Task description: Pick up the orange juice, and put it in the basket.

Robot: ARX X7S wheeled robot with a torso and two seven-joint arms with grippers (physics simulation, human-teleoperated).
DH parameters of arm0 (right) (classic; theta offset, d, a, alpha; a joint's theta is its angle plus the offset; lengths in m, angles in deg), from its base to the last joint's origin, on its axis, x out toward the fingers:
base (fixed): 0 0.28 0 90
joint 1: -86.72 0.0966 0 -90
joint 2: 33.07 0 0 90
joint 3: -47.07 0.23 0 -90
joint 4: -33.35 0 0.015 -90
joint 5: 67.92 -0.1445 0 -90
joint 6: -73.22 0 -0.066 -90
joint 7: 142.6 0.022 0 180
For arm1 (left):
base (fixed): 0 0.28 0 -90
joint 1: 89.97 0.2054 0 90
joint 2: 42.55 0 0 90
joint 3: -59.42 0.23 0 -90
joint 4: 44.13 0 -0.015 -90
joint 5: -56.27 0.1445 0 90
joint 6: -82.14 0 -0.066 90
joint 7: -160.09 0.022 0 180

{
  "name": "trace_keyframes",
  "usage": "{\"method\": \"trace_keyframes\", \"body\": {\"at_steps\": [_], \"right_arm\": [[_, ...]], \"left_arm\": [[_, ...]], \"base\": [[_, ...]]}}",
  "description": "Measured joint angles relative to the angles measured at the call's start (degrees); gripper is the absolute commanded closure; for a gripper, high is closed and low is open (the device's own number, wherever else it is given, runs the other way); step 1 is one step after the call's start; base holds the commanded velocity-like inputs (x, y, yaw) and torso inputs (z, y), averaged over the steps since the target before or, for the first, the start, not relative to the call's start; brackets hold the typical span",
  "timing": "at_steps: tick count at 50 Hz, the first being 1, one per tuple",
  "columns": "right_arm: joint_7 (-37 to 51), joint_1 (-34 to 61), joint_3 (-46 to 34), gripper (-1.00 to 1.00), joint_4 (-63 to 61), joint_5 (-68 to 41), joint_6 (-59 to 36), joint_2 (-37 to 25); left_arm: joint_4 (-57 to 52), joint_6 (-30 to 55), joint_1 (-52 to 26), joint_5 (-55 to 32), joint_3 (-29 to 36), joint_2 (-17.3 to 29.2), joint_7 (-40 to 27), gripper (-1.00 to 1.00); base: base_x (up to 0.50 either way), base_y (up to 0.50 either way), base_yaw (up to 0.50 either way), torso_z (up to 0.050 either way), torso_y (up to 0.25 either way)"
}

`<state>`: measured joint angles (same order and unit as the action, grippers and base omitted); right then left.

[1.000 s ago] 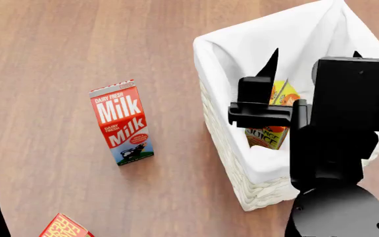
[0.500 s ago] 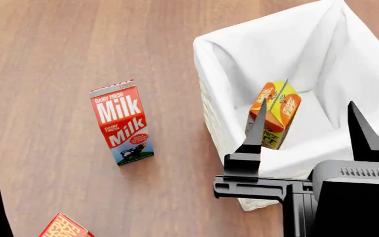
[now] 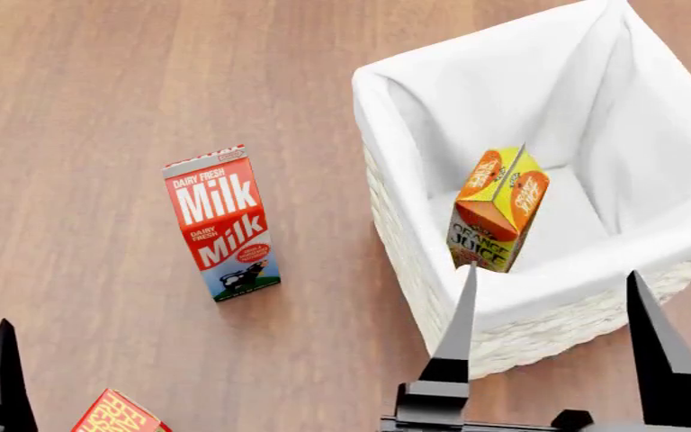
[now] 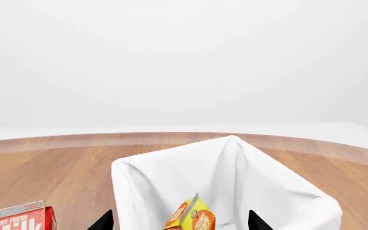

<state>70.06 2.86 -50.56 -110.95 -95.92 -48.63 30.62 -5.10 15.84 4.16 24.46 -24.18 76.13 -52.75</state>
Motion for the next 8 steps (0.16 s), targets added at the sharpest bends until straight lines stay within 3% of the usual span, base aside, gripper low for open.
{"method": "trace_keyframes", "body": {"at_steps": [8], "right_arm": [[0.7, -1.7, -0.3, -1.00, -1.1, 0.2, 0.8, -0.4]], "left_arm": [[-0.7, 0.5, -0.3, 0.0, 0.5, 0.4, -0.2, -1.00]], "base": [[0.00, 0.00, 0.00, 0.000, 0.000]]}}
